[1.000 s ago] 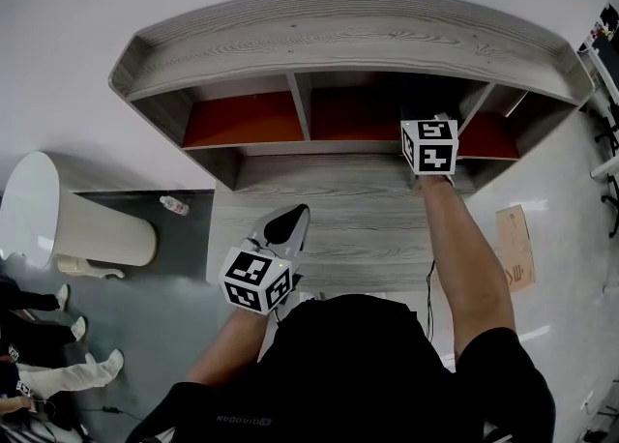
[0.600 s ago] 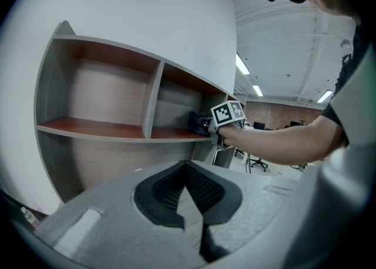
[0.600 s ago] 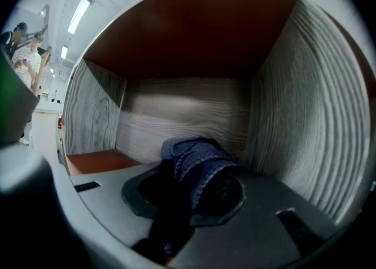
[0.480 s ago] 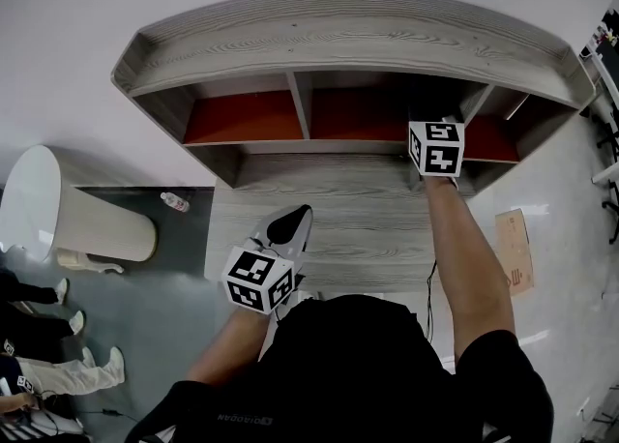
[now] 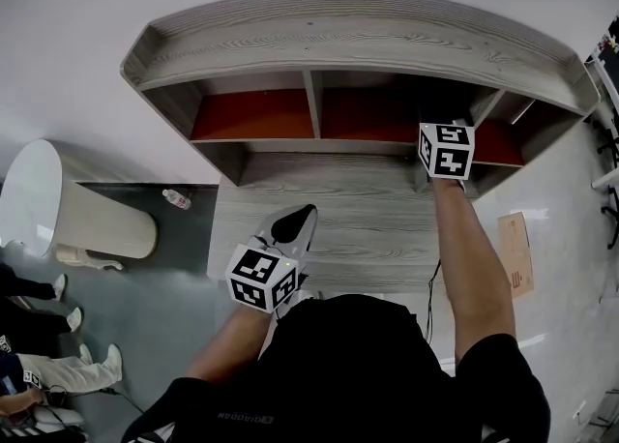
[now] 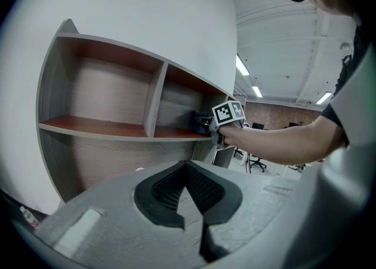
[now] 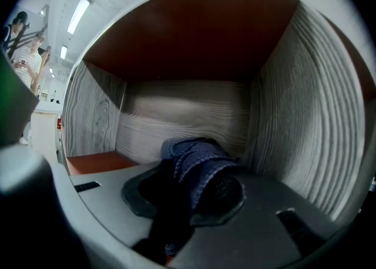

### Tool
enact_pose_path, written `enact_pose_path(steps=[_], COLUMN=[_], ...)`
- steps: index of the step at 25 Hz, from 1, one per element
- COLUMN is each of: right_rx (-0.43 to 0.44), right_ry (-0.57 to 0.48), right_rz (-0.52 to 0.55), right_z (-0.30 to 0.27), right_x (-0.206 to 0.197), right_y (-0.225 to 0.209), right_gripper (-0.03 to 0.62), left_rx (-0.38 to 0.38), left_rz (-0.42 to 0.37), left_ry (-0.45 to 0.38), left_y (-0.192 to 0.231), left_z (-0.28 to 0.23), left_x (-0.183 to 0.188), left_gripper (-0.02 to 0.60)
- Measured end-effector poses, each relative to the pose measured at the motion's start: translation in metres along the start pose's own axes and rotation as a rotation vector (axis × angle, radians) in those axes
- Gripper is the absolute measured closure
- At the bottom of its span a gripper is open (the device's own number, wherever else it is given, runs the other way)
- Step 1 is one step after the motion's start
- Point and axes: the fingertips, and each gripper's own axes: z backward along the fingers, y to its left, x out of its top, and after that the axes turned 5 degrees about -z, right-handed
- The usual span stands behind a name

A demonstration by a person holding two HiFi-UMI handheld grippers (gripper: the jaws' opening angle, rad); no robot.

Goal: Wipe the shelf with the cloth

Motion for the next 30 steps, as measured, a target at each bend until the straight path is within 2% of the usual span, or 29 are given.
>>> enact_pose_path(steps=[3, 9, 14, 19, 24, 30], right_rx=[0.008, 0.025, 0.095, 0.179, 0.22, 0.307], right_ry=[-0.015, -0.09, -0.119, -0.057, 0.015, 0.048], right_rz=[0.005, -0.081, -0.088, -0.089, -0.164, -0.225], right_z=[0.01, 0.056, 0.106, 0.154, 0.185, 0.207], right_x=[0.002, 0.018, 0.021, -0.016, -0.056, -0.07], right_y=[0.01, 0.035, 0.081, 0.147, 0.196, 0.23], right_gripper=[0.499, 0.499, 0.499, 0.499, 0.499, 0.499], left_rx=[-0.018, -0.079, -0.129, -0.176, -0.212, -0.186], left_rz=[-0.002, -0.021, -0.037, -0.05, -0.061, -0.043], left_ry=[-0.002, 0.0, -0.002, 0.001, 0.01, -0.004], left_y=[0.004, 0.014, 0.025, 0.032, 0.033, 0.033], left_z=[0.001, 0.005, 0.013, 0.026, 0.037, 0.056], left_x=[0.0, 0.0, -0.001, -0.006, -0.015, -0.021], left_gripper=[0.574, 0.574, 0.574, 0.574, 0.574, 0.574])
